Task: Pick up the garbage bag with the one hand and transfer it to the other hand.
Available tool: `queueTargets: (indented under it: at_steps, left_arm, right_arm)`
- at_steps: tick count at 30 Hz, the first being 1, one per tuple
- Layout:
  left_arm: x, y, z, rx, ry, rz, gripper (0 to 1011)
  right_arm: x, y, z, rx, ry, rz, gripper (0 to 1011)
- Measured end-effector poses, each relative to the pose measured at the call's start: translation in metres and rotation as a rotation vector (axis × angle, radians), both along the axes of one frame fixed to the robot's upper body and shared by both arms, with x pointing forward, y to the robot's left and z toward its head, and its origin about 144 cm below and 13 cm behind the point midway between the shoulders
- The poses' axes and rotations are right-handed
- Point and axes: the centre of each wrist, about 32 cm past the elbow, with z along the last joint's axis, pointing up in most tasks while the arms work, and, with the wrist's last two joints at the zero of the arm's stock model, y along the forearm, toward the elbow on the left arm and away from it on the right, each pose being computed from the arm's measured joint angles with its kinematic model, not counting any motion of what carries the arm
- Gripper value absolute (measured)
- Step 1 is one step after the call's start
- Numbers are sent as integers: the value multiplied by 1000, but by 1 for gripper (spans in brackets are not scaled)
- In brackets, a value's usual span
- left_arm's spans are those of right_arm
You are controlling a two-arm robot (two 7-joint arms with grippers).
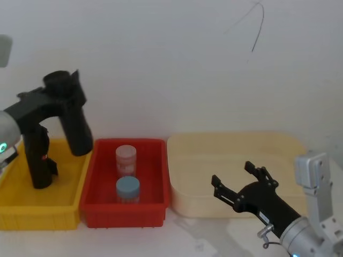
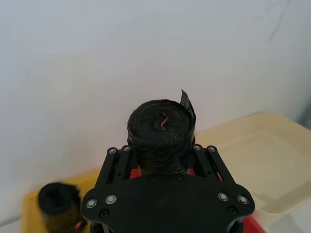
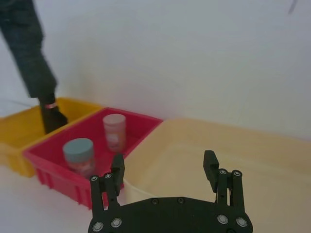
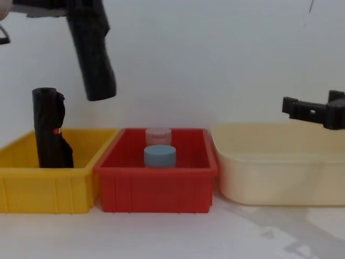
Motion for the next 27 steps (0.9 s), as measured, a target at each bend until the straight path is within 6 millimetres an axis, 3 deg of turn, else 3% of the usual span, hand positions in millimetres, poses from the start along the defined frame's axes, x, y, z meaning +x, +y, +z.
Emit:
queueTargets:
  at_steps: [15, 27]
  left_arm:
    - [19, -36, 20, 57, 22, -184, 488]
    - [30, -64, 25, 108, 14, -340, 488]
  right_arm:
    - [28, -6, 34, 11, 76, 150, 1000]
    - [51, -2, 42, 24, 87, 192, 1000]
